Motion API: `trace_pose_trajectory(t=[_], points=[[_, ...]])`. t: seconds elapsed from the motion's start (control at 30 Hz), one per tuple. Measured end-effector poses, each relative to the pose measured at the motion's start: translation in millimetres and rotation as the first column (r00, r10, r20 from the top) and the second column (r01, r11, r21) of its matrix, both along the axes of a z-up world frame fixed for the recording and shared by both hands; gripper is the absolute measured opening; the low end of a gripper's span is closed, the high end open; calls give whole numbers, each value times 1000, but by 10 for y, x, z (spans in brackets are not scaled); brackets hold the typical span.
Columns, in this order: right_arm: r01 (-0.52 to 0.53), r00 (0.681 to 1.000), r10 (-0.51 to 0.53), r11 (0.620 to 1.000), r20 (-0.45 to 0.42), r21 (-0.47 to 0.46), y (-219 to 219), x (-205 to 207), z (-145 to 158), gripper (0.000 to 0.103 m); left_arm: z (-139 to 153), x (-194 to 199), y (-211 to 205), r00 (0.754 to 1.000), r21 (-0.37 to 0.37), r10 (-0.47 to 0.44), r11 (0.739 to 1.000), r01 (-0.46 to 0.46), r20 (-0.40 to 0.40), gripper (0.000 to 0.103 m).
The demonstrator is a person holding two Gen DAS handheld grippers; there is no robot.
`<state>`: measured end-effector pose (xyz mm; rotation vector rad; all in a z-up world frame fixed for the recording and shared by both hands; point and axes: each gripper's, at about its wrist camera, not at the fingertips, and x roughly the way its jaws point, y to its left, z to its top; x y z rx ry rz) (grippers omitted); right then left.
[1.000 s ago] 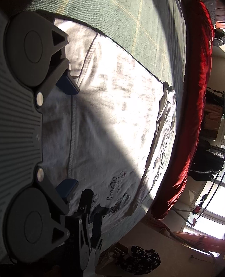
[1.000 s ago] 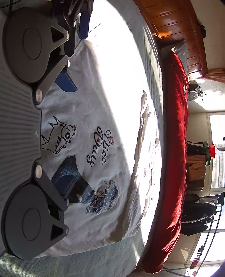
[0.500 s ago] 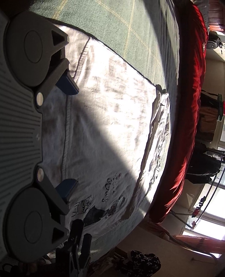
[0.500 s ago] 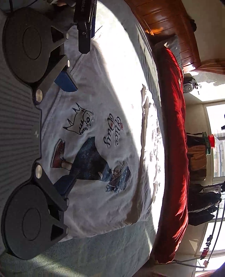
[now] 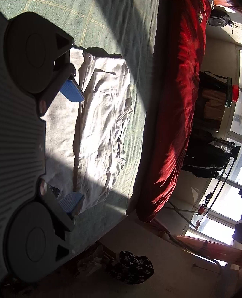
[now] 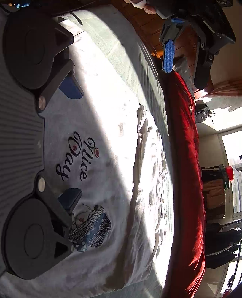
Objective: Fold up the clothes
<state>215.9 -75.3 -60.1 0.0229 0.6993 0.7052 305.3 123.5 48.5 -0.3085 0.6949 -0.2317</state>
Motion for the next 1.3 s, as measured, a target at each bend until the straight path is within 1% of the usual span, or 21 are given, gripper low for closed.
trace_pose_trajectory(t=[0.03,0.07,0.13,0.23,0.27,0.33,0.43,0.47,0.57,0.6,0.63,0.73,0.77,0.83,0.87,0.97,1.07,1.17,1.27,1.3], points=[[-3,1000,3,1000,-3,1,2,13,-12,103,-81,257,-14,1000,-18,-1,1000,1,-14,102],[-6,1000,6,1000,-6,5,-1,27,-19,103,-152,435,-17,1000,-30,0,1000,-1,-27,102],[-6,1000,7,1000,-14,24,-25,55,-16,103,-362,815,42,997,-55,29,998,-33,-66,102],[-2,1000,3,999,-29,37,-52,112,-41,103,-681,1190,154,990,-79,99,991,-108,-105,102],[-1,1000,3,999,-30,37,-58,123,-48,103,-778,1277,197,987,-96,108,988,-120,-119,102],[-6,1000,6,1000,-21,27,-59,115,-46,103,-955,1392,272,980,-139,128,979,-149,-152,102],[-11,1000,11,1000,-17,15,-55,84,-31,103,-1163,1452,389,966,-110,190,971,-211,-175,102],[-12,1000,12,1000,-17,11,-56,76,-26,103,-1182,1479,453,967,-116,186,971,-207,-175,102],[0,1000,0,1000,-28,7,-78,78,-14,103,-1133,1463,525,959,-139,223,959,-249,-177,100],[6,999,-6,1000,-33,8,-89,82,-11,103,-1090,1455,510,953,-122,246,955,-269,-177,99],[14,999,-13,1000,-38,12,-102,86,-9,103,-1011,1454,456,949,-83,264,956,-281,-171,99],[23,999,-23,1000,-46,15,-115,84,-5,103,-888,1471,225,979,-132,138,978,-158,-150,99],[25,999,-24,1000,-45,13,-108,81,-6,103,-868,1463,136,984,-144,101,982,-122,-147,99],[25,999,-25,1000,-41,4,-92,78,-8,103,-886,1480,-62,988,-138,27,989,-48,-152,99],[26,999,-26,1000,-39,0,-85,78,-10,103,-925,1478,-128,986,-134,10,990,-33,-166,99],[28,999,-28,1000,-40,-2,-84,82,-11,103,-1064,1441,-232,979,-112,-10,994,-14,-206,99],[34,998,-33,999,-48,7,-105,90,-4,103,-1143,1315,-186,978,-66,22,997,-36,-206,99],[41,998,-40,999,-55,17,-132,98,7,103,-1053,1213,-124,979,-71,45,996,-60,-201,99],[45,997,-44,999,-62,30,-157,99,18,103,-975,1130,-148,987,-130,-4,991,-17,-162,99],[48,997,-45,998,-64,32,-160,102,17,103,-993,1112,-161,986,-128,-9,992,-13,-166,100]])
